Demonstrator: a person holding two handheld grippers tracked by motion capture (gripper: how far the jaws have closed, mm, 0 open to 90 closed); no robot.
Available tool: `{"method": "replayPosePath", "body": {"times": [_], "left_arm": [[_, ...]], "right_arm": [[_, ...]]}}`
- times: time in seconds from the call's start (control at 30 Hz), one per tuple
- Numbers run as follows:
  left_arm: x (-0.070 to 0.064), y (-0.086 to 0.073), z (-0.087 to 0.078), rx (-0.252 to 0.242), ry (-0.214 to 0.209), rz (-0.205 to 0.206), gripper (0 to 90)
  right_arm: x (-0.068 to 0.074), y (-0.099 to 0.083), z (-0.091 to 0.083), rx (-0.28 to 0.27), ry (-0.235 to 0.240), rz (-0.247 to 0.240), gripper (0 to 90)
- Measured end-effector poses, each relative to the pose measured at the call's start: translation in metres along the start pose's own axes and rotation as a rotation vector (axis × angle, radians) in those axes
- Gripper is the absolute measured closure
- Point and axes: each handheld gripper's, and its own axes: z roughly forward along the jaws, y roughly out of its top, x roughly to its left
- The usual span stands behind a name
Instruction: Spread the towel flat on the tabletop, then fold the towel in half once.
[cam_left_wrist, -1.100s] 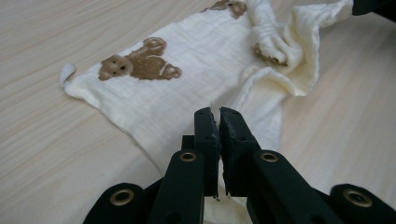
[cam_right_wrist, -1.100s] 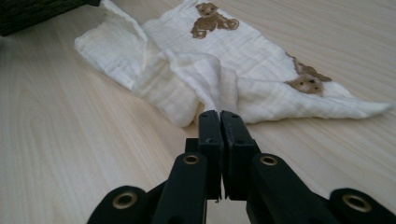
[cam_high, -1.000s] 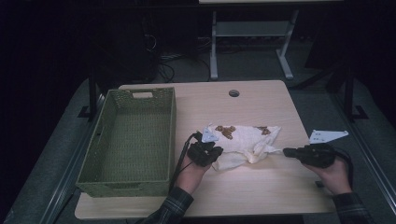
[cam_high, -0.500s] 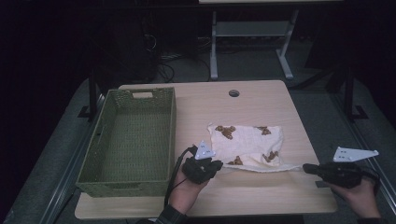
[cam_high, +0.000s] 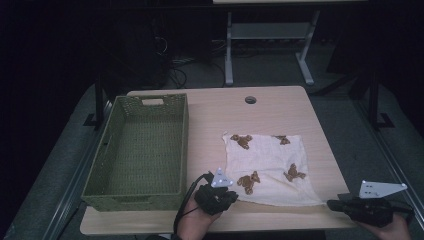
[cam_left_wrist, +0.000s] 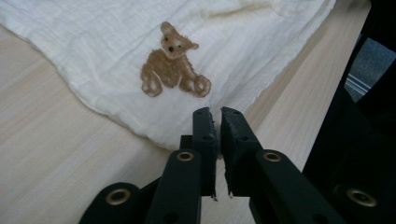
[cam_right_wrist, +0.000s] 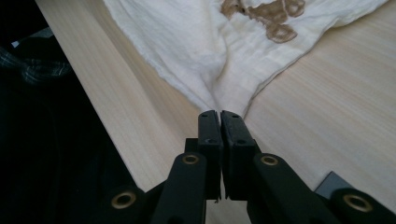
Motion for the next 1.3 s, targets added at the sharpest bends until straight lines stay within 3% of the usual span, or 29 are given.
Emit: {"method": "replayPosePath", "body": {"times": [0.13,0.53,0.7,0.93,1.3], "left_arm": [[0.005,0.004,-0.001,-0.041,0.006,-0.025,67.0],[0.027,0.025,0.016,-0.047,0.082,-0.017,60.3],[0.040,0.036,0.024,-0.057,0.091,-0.004,56.9],[0.056,0.049,0.037,-0.069,0.108,-0.006,54.3],[0.092,0.067,0.054,-0.073,0.197,-0.037,54.2]], "right_arm": [[-0.003,0.004,0.000,-0.020,0.000,-0.002,70.3],[-0.024,0.035,0.015,-0.054,-0.047,-0.008,64.1],[-0.037,0.048,0.023,-0.036,-0.060,-0.003,61.7],[-0.054,0.068,0.038,-0.032,-0.091,-0.016,61.3],[-0.085,0.106,0.058,-0.057,-0.122,-0.018,63.1]]}}
